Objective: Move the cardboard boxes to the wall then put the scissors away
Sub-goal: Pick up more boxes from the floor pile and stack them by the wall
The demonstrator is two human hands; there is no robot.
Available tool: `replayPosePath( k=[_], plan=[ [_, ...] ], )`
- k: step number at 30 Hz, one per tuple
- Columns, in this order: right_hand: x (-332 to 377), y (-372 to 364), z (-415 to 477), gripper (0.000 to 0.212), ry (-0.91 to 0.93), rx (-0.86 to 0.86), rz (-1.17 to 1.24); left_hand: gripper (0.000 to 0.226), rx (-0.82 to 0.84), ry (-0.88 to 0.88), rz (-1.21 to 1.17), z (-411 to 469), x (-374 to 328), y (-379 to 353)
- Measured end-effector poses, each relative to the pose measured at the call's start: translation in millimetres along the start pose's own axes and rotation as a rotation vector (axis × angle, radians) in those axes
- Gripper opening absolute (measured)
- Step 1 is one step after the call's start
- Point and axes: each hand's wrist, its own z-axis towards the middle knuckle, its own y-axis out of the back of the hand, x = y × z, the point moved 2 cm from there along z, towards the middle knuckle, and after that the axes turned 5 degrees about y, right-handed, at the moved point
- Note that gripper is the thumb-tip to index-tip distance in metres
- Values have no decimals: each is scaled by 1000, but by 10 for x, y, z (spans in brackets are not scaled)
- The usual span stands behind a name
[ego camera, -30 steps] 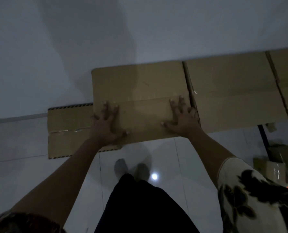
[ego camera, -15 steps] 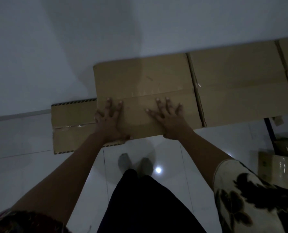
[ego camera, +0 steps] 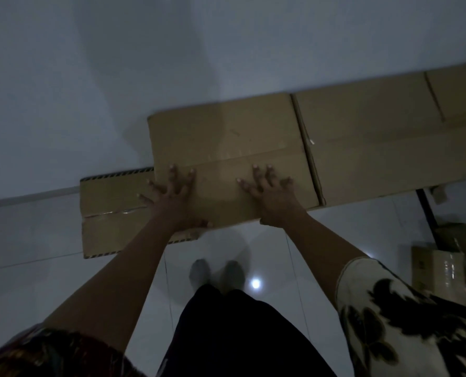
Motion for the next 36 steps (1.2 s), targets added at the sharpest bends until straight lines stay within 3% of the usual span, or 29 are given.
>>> replayPosePath(
  k=[5, 8, 14, 23, 31, 36],
  plan=[
    [6, 101, -218, 102, -96, -23, 252, 122, -23, 50, 98, -94, -279, 124],
    [6, 310, -405, 79, -169, -53, 421, 108, -9, -59, 115, -192, -533, 226],
    [-106, 763, -909, 66, -376, -252, 422, 83, -162, -245, 196, -660, -1204, 838],
    [-187, 1298, -1961, 62, -691, -567, 511, 70, -309, -591, 158, -1550, -2005, 1563],
    [-232, 1194, -2758, 62, -874, -706, 604, 72, -302, -732, 217, -2101, -2568, 1563],
    [-348, 809, -3421, 61, -1045, -690, 605, 71, -263, -825, 258, -2465, -3064, 1282]
  ],
)
